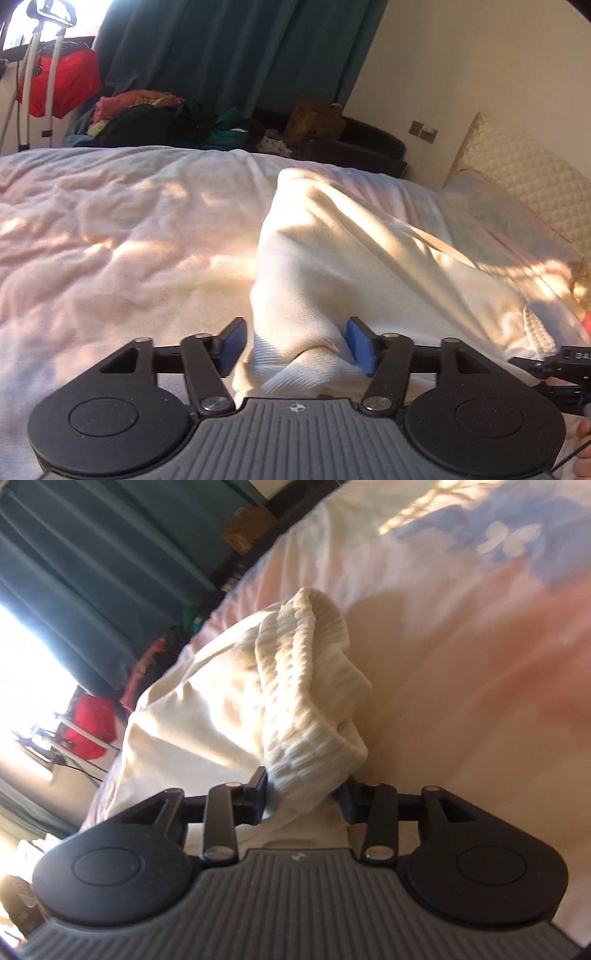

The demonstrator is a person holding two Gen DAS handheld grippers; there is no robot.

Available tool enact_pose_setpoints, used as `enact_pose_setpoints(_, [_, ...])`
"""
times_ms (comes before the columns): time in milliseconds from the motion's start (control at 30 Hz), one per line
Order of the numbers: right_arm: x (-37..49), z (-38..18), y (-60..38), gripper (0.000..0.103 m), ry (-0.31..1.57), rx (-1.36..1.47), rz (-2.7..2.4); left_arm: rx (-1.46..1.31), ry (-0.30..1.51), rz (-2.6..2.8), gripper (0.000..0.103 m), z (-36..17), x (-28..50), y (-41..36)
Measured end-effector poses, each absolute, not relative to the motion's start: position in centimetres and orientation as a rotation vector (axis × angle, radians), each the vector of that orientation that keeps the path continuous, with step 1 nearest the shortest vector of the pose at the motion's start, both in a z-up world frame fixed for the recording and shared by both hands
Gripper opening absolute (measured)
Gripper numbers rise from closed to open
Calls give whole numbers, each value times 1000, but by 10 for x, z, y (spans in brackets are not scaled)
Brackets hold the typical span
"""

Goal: Fold clothes

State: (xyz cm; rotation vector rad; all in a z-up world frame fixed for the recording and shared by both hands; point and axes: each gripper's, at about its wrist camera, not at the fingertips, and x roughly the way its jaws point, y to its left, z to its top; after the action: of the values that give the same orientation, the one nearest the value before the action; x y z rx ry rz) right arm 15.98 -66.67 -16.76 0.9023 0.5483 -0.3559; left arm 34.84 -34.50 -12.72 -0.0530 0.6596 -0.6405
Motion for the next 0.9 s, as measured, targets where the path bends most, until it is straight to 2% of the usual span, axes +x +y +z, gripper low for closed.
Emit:
enact_pose_setpoints(100, [146,-139,-656,42,597,825,-382,-1,628,-625,67,-92,323,-341])
enact_pose_setpoints(167, [132,-121,-652,42,602,825,-363,19,591,-629,71,-60,300,-337])
enact_pose_setpoints(333, [89,-64,-639,42,562,766,-322,69,486,-637,79,16,233,-330])
enact_pose_setpoints(467, [67,-15,-626,42,503,683,-289,78,431,-643,81,61,180,-323])
enact_pose_setpoints(533, [54,7,-615,58,474,634,-271,88,398,-638,86,79,153,-317])
enact_pose_setpoints(567, [45,16,-608,76,449,612,-264,99,377,-625,88,87,139,-314])
enact_pose_setpoints(600, [36,26,-601,90,424,590,-258,111,356,-612,94,96,126,-311])
enact_pose_setpoints(633, [29,34,-593,89,411,565,-250,122,335,-599,101,104,112,-308])
enact_pose_setpoints(667, [21,43,-586,88,399,539,-241,124,320,-596,103,111,100,-303])
enact_pose_setpoints(900, [-30,80,-537,88,326,445,-224,109,264,-607,103,146,25,-272])
